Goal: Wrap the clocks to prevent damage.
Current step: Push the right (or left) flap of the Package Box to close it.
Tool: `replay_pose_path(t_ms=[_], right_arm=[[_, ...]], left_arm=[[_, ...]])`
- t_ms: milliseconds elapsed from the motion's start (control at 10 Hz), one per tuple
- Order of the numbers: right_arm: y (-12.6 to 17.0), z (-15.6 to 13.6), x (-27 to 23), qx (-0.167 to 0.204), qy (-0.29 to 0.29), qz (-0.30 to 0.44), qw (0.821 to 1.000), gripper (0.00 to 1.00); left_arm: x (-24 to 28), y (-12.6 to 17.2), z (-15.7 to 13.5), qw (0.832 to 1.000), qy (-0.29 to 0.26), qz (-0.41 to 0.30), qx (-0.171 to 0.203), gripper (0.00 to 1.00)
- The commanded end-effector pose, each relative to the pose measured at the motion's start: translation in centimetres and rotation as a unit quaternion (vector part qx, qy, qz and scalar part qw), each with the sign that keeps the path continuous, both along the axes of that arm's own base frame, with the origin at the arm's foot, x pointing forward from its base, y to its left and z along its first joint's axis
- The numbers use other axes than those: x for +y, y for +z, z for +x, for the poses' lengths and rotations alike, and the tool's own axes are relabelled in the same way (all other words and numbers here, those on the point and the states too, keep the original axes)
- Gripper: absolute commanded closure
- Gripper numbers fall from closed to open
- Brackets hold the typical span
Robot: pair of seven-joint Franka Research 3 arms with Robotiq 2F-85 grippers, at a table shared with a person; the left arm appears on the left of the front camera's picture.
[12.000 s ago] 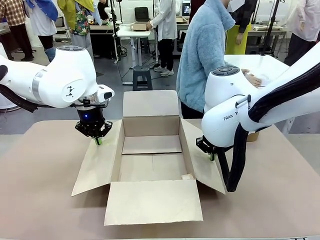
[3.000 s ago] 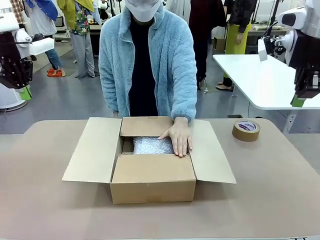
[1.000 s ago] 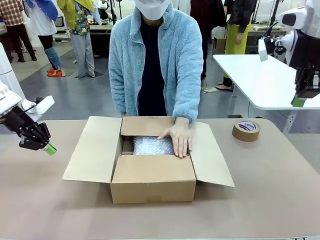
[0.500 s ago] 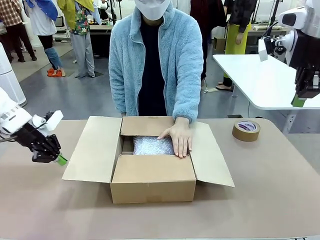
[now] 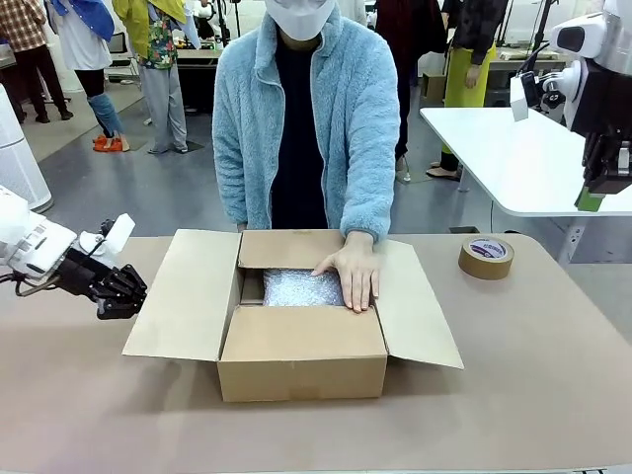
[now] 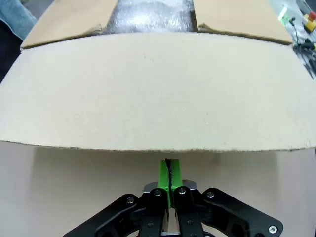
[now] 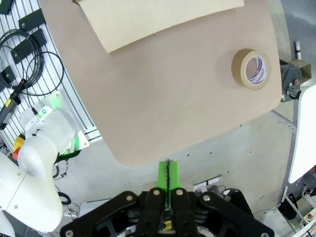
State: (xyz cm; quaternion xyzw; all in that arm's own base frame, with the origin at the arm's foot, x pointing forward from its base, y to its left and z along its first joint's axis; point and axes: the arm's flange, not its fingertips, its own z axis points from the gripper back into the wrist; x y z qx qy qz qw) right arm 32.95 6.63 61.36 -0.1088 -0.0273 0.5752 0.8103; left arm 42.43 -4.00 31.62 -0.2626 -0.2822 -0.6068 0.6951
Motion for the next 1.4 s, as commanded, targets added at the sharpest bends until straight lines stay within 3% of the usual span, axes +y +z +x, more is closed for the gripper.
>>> replay_pose_path(t_ms=[0, 200, 500, 900, 1300], right_arm=[[-0.3, -0.1, -0.1, 0.005, 0.006, 0.009, 1.0, 0.99], [-0.3, -0.1, -0.1, 0.005, 0.006, 0.009, 1.0, 0.99], [-0.3, -0.1, -0.1, 0.005, 0.006, 0.009, 1.0, 0.99], [-0.3, -0.1, -0.1, 0.005, 0.006, 0.009, 1.0, 0.99], [-0.3, -0.1, -0.1, 0.005, 0.006, 0.009, 1.0, 0.99]], left_arm=[[0.4, -1.0, 1.2, 0.998, -0.01, -0.062, 0.008, 1.0], [0.5, -1.2, 1.9, 0.988, -0.022, -0.148, 0.021, 1.0], [0.4, -1.1, 2.6, 0.975, -0.03, -0.221, 0.004, 1.0], [-4.8, 1.1, 3.3, 0.963, -0.049, -0.262, -0.038, 1.0], [-11.1, 2.2, 4.6, 0.964, -0.08, -0.247, -0.049, 1.0]])
